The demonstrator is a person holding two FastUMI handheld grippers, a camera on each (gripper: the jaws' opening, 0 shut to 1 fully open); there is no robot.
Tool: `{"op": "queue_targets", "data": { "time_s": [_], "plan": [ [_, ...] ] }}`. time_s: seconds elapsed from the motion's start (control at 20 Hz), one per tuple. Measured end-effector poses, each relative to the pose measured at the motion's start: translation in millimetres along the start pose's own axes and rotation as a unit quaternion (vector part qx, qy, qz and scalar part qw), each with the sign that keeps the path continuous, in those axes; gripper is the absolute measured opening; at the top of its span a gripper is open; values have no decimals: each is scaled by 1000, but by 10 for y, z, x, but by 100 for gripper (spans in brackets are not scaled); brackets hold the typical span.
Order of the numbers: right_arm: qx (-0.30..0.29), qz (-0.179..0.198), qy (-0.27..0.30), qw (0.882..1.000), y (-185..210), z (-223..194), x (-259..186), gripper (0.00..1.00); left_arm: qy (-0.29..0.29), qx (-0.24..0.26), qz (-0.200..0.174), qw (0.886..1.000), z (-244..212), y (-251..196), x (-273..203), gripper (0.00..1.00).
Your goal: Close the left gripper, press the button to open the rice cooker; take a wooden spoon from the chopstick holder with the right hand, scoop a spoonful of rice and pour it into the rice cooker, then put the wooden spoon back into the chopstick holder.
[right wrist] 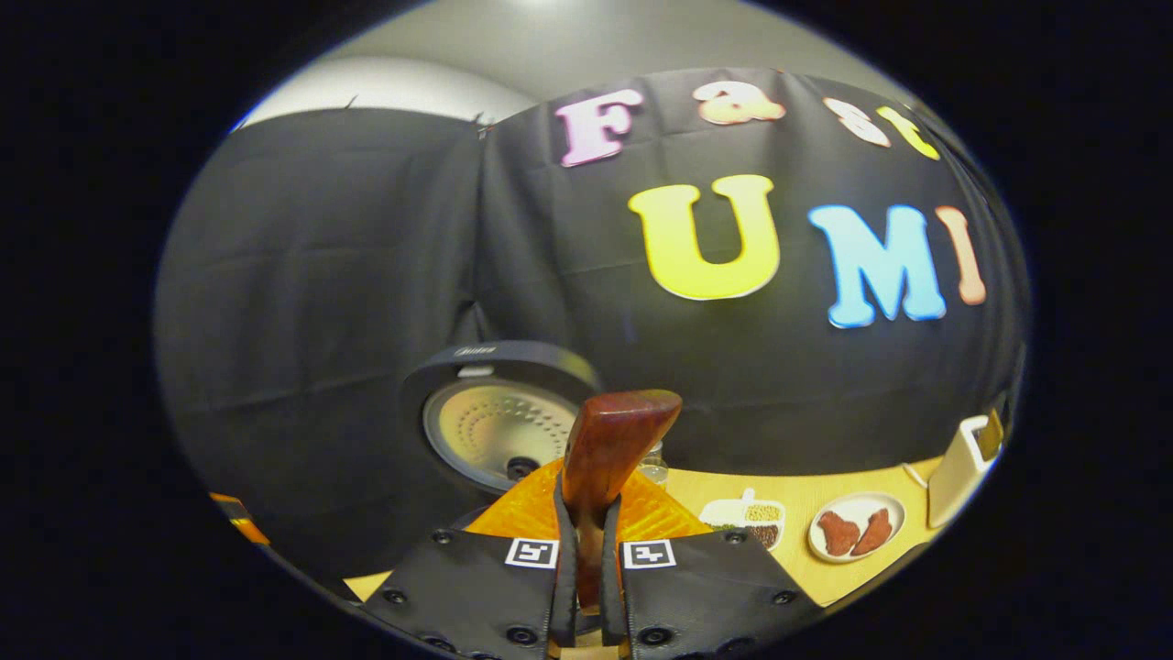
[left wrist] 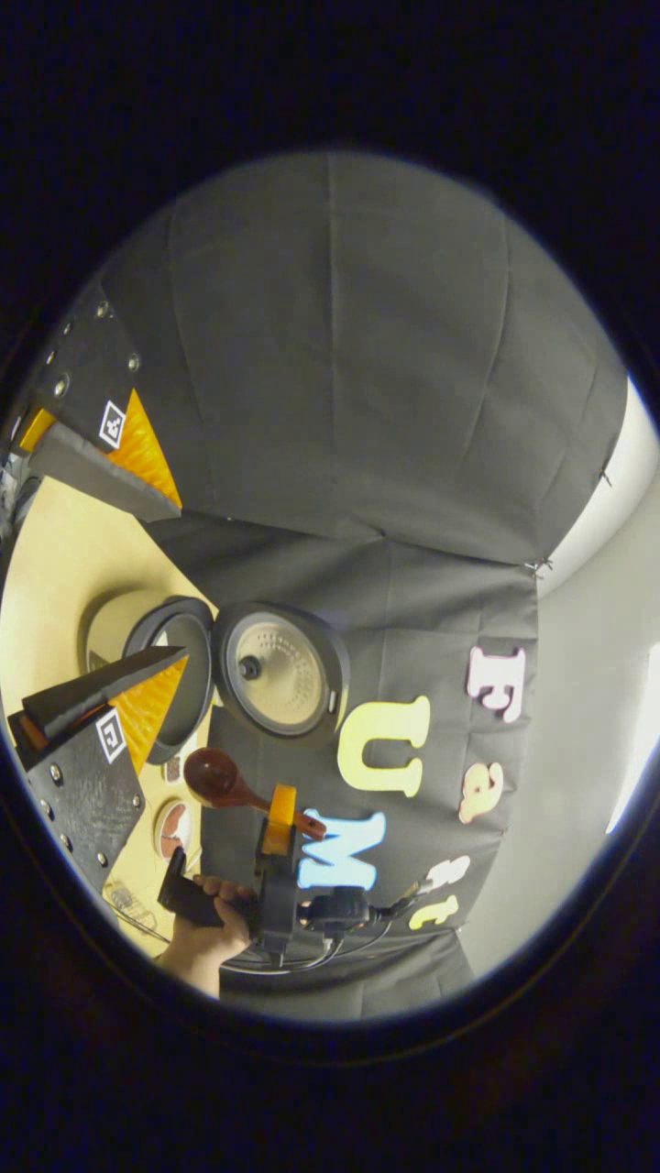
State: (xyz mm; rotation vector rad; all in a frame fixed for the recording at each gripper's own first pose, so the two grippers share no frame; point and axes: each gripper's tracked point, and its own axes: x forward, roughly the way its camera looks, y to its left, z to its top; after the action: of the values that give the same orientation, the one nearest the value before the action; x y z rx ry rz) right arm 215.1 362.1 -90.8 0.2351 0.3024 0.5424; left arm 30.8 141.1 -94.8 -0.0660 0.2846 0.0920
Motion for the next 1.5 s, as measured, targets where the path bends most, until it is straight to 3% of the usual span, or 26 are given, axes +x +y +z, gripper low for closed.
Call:
{"op": "queue_targets", "data": {
  "time_s": [0.1, 0.25, 0.55, 0.6, 0.8, 1.0, 1.05, 1.15, 1.35, 1.5],
  "plan": [
    [37, -33, -16, 999, -356, 161, -254, 8, -4, 2, -19, 1000, 44, -214, 41, 81],
    [59, -93, -34, 993, -951, 275, -660, 12, -10, 9, -51, 999, 108, -523, 91, 81],
    [95, -197, -29, 975, -2000, 160, -1503, 12, -15, 23, -109, 994, 175, -1182, 124, 81],
    [96, -212, -29, 972, -2155, 148, -1656, 8, -17, 24, -118, 993, 188, -1285, 112, 81],
    [94, -266, -25, 959, -2710, 57, -2213, 12, -16, 28, -148, 988, 211, -1673, 112, 81],
    [94, -297, -13, 950, -3103, -119, -2559, 12, -15, 36, -169, 985, 210, -1972, 56, 81],
    [94, -302, -7, 949, -3186, -185, -2638, 12, -16, 39, -171, 984, 213, -2020, 28, 87],
    [97, -309, 10, 946, -3337, -359, -2723, 12, -17, 46, -172, 984, 209, -2075, -19, 87],
    [125, -312, 46, 941, -3517, -793, -2794, 11, -18, 54, -166, 984, 210, -2129, -67, 87],
    [162, -302, 62, 938, -3577, -1043, -2776, 18, -19, 59, -158, 985, 207, -2123, -99, 87]
  ]
}}
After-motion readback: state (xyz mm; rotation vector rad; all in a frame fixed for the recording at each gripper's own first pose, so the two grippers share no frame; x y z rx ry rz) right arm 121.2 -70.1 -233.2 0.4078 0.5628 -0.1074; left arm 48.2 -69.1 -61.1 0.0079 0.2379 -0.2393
